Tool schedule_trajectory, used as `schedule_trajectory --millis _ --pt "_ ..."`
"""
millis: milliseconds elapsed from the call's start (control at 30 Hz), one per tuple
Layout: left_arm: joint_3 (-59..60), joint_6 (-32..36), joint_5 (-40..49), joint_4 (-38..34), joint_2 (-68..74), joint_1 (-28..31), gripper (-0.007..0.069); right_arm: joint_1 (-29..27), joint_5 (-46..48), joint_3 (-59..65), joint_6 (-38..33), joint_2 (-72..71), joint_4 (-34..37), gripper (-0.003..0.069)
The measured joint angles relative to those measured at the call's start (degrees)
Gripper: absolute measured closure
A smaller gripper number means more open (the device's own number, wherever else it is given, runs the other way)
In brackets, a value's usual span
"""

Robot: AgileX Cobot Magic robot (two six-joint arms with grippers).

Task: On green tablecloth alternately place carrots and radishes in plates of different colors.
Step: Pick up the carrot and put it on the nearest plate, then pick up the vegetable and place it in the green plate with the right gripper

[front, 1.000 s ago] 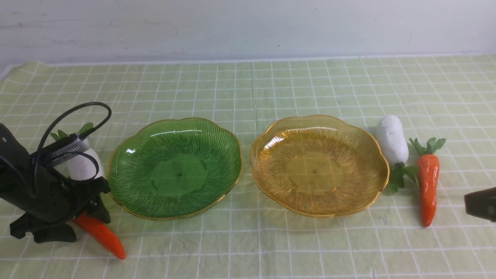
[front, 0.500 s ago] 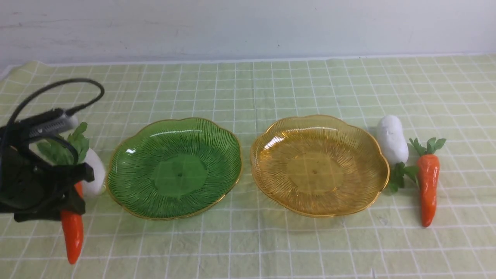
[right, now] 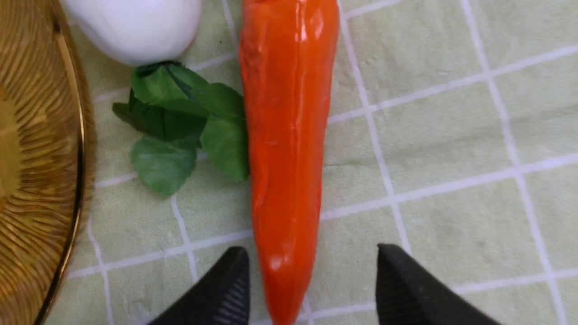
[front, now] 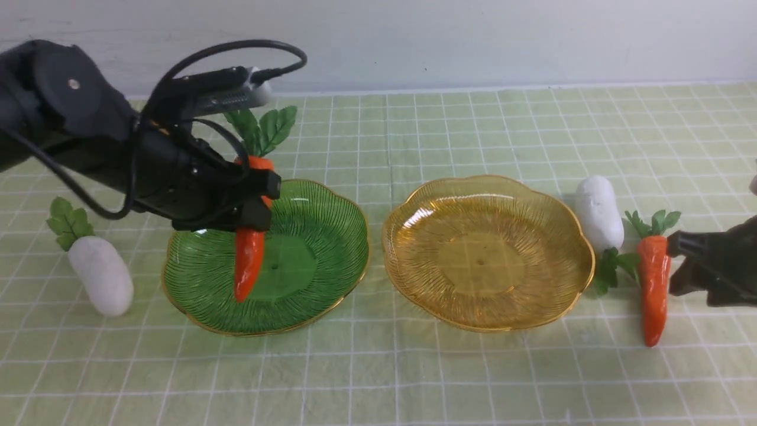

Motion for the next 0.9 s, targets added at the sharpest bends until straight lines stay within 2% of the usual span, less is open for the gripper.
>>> schedule_trajectory --millis 33,67,133,200,233,300,367,433,467,500,633,733,800,900 --pt "-1.5 0.0 -0.1 0.0 2.6 0.0 0.0409 0.0 -0.9 0.0 -2.3 1.8 2.2 0.0226" --pt "-1.7 0.0 -0.1 0.0 3.0 0.0 0.0409 0.0 -1.0 0.0 -2.7 2.0 2.2 0.0226" --pt "-3.2 0.0 -0.1 0.0 6.3 0.0 0.0396 0.0 -2.2 -0.1 -4.9 4.0 3.9 0.0176" --pt "-4.3 -0.1 -0.4 0.0 9.9 0.0 0.0321 0.0 -3.4 -0.1 -6.7 7.7 4.7 0.0153" --pt "-4.3 -0.1 -0.6 0.0 11.0 0.0 0.026 0.0 -3.4 -0.4 -7.1 8.5 4.8 0.0158" --pt "-4.3 -0.1 -0.8 0.0 12.4 0.0 0.0173 0.0 -4.0 -0.9 -7.5 9.1 4.8 0.019" --pt "-4.3 -0.2 -0.8 0.1 13.0 0.0 0.0118 0.0 -4.0 -1.1 -7.7 9.2 4.8 0.0255" --pt "-4.4 -0.2 -0.7 0.2 13.0 0.0 0.0085 0.0 -3.2 -1.3 -7.9 9.2 4.7 0.0375" --pt "-4.5 -0.2 -0.7 0.2 13.0 0.0 0.0084 0.0 -2.8 -1.4 -7.9 9.2 4.6 0.0391" --pt "-5.5 -0.2 0.7 0.3 12.7 0.3 0.009 0.0 -0.4 -2.3 -7.9 8.6 3.9 0.0454" --pt "-8.5 -0.2 5.4 2.0 10.4 2.1 0.0251 -0.1 6.5 -5.6 -6.2 3.8 3.2 0.044" --pt "-9.8 -0.2 8.6 3.9 6.0 5.3 0.0519 1.3 10.3 -8.6 -5.6 -2.1 6.5 0.044" --pt "-9.8 -0.2 9.3 4.2 2.7 7.3 0.0589 4.2 10.8 -10.7 -6.5 -4.4 9.7 0.044" --pt "-8.2 -0.2 9.3 4.2 -1.9 11.5 0.0624 11.5 10.6 -14.0 -8.3 -4.7 14.8 0.044"
